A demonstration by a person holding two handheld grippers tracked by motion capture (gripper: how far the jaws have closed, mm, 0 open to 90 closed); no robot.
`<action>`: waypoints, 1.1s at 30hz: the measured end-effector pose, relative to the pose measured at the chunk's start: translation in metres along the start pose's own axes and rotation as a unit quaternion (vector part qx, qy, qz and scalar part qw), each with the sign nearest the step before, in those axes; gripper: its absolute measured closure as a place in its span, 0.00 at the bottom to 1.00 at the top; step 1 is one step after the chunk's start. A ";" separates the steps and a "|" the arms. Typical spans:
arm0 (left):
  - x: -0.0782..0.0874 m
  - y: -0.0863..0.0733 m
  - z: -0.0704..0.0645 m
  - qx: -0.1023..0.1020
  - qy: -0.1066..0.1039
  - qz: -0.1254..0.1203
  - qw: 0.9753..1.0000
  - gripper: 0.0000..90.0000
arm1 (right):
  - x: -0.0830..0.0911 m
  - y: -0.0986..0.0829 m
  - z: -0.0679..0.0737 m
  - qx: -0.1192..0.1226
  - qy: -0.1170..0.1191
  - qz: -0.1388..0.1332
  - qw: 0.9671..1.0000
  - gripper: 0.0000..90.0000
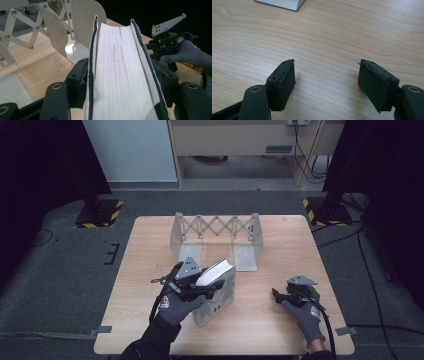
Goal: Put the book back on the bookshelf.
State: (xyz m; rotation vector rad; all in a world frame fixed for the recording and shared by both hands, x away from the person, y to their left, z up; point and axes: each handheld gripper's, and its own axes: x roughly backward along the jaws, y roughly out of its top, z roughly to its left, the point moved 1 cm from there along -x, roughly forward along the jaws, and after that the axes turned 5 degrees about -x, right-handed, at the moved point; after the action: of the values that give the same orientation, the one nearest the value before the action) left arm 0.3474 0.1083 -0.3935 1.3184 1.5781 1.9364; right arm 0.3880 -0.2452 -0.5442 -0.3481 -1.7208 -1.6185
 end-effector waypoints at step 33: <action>0.057 0.007 0.035 0.029 0.100 -0.049 0.993 0.58 | 0.000 0.000 0.000 -0.002 0.002 0.001 1.000 0.33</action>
State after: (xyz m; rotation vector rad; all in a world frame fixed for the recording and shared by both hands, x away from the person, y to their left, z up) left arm 0.3475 0.1679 -0.3628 1.0730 1.7694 2.0285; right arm 0.3879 -0.2450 -0.5441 -0.3474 -1.7135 -1.6210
